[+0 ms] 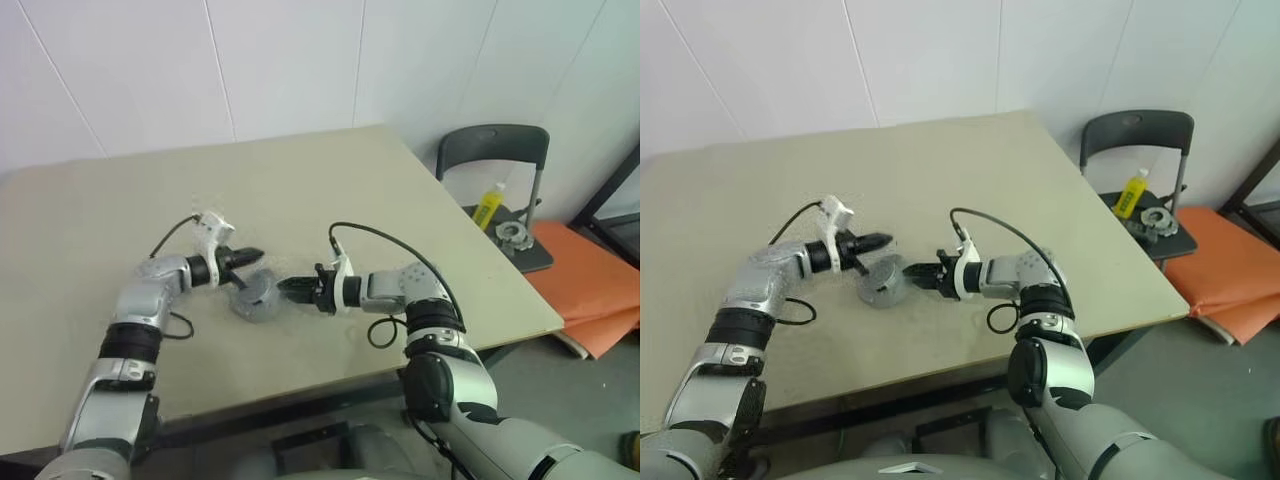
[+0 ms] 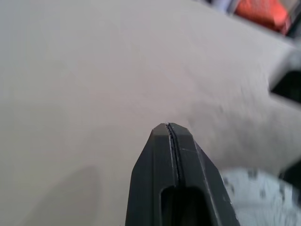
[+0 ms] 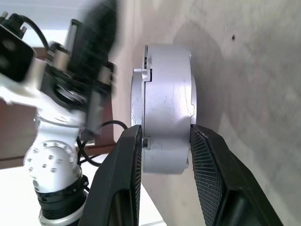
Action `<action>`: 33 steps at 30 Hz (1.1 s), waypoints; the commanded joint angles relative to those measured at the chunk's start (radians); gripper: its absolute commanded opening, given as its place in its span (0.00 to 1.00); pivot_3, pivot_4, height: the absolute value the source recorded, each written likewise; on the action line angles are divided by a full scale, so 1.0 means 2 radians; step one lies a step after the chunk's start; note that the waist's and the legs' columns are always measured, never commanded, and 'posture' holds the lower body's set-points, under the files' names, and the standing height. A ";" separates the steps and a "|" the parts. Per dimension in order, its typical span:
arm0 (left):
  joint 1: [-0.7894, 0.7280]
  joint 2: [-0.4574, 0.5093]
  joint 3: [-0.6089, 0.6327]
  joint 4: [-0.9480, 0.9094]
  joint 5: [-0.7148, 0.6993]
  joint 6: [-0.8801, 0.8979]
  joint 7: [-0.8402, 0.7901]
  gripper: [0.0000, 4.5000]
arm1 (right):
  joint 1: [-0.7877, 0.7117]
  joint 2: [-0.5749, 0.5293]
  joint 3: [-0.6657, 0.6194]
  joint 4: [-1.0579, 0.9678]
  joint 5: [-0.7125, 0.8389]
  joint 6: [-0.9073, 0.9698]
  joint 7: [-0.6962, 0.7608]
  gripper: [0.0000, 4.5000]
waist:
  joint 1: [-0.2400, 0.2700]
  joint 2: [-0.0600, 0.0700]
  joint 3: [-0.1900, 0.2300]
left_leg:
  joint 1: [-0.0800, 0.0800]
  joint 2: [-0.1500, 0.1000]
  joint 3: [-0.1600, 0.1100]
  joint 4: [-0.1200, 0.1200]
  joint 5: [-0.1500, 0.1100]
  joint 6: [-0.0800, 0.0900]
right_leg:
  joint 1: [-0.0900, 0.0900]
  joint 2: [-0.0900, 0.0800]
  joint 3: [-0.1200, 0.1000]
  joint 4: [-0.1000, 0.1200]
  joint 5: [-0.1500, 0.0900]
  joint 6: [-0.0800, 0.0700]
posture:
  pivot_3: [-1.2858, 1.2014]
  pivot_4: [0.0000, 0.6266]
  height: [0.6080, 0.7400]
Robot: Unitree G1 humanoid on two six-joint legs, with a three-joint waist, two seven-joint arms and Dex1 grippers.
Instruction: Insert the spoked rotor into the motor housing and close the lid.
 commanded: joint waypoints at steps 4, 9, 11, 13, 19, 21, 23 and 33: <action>-0.021 -0.001 0.082 -0.024 -0.072 0.080 0.048 0.00 | -0.020 0.020 0.004 0.009 0.025 -0.017 0.013 0.27 | 0.000 0.000 0.000 | -0.003 0.000 0.000 0.000 0.000 0.000 | -0.004 0.000 0.001 0.001 0.001 -0.001 | 0.52 0.00 1.00; -0.012 0.001 0.157 -0.007 -0.133 0.187 0.115 0.00 | -0.029 0.011 0.000 0.019 0.033 -0.031 0.020 0.27 | -0.001 0.000 0.000 | -0.003 0.000 0.000 0.001 0.000 0.000 | -0.004 0.000 0.000 0.002 0.001 -0.002 | 0.52 0.00 1.00; 0.006 0.004 0.174 -0.011 -0.150 0.232 0.132 0.00 | -0.034 0.006 -0.005 0.026 0.035 -0.041 0.021 0.27 | -0.002 0.000 0.000 | -0.003 0.000 0.000 0.001 0.000 0.000 | -0.004 0.000 0.000 0.002 0.000 0.000 | 0.52 0.00 1.00; 0.017 0.005 0.192 -0.018 -0.167 0.270 0.148 0.00 | -0.038 0.003 -0.006 0.031 0.036 -0.048 0.022 0.27 | -0.002 0.000 0.000 | -0.003 0.000 0.000 0.001 0.000 0.000 | -0.004 0.000 0.001 0.002 0.000 0.000 | 0.52 0.00 1.00; 0.075 0.012 0.232 -0.063 -0.217 0.370 0.166 0.09 | -0.043 -0.004 -0.008 0.044 0.038 -0.066 0.024 0.27 | -0.001 -0.001 0.000 | -0.003 0.000 0.000 0.001 0.000 0.000 | -0.004 0.000 0.000 0.002 0.001 -0.002 | 0.52 0.00 1.00; 0.085 0.010 0.245 -0.074 -0.228 0.386 0.175 0.20 | -0.043 -0.004 -0.007 0.044 0.039 -0.067 0.024 0.27 | 0.000 -0.001 0.000 | -0.003 0.000 0.000 0.001 0.000 0.000 | -0.004 0.000 0.000 0.002 0.001 -0.002 | 0.52 0.00 1.00; 0.087 0.006 0.264 -0.077 -0.242 0.401 0.186 0.35 | -0.042 -0.004 -0.007 0.043 0.040 -0.069 0.024 0.27 | 0.000 -0.001 0.000 | -0.004 0.000 0.000 0.001 0.000 0.000 | -0.004 0.000 0.000 0.002 0.001 -0.002 | 0.52 0.00 1.00; 0.073 -0.043 0.360 -0.070 -0.312 0.474 0.279 0.99 | -0.031 0.002 -0.001 0.032 0.040 -0.073 0.026 0.27 | -0.001 -0.001 0.000 | -0.003 0.000 0.000 0.001 0.000 0.000 | -0.004 0.000 0.000 0.002 0.002 -0.002 | 0.52 0.00 1.00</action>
